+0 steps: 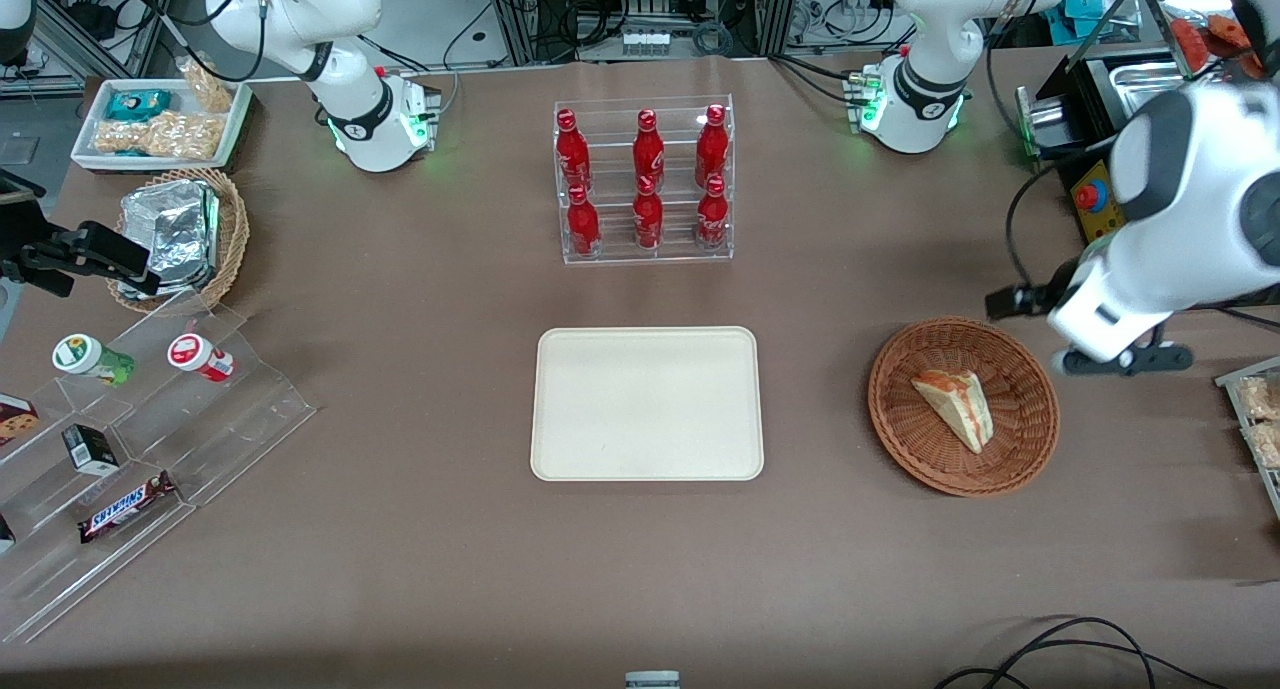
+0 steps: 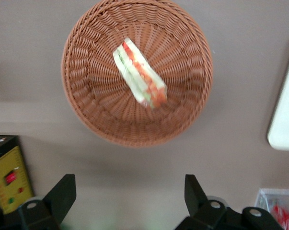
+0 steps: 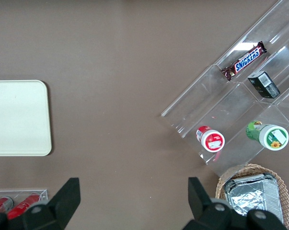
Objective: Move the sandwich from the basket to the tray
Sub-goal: 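Move the left gripper over the sandwich in the wicker basket, then lower the left gripper and grasp the wrapped sandwich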
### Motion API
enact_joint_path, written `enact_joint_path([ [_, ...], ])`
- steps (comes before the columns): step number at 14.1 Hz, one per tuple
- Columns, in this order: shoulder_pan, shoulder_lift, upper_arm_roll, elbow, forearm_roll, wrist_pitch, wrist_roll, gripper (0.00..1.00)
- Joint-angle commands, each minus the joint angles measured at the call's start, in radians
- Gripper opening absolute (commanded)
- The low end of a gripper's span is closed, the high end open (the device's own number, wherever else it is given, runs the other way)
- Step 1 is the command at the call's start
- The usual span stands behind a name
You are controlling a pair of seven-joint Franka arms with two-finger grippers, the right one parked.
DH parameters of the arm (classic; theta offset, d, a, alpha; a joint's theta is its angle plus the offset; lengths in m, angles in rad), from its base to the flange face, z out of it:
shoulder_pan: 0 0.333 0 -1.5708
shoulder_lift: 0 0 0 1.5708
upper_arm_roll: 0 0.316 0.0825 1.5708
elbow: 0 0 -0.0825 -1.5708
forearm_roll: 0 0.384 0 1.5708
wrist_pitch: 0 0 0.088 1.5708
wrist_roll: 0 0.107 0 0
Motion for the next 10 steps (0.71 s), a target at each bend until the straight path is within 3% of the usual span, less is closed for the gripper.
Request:
enact_joint_path([
  [1,-0.005,0.012,0.0,-0.096,0.018,0.151,-0.213,1.0],
  [5,-0.005,0.061,0.0,-0.232,0.018,0.413,-0.605,1.0],
  [10,0.004,0.204,0.003,-0.187,0.007,0.454,-0.691,1.0],
])
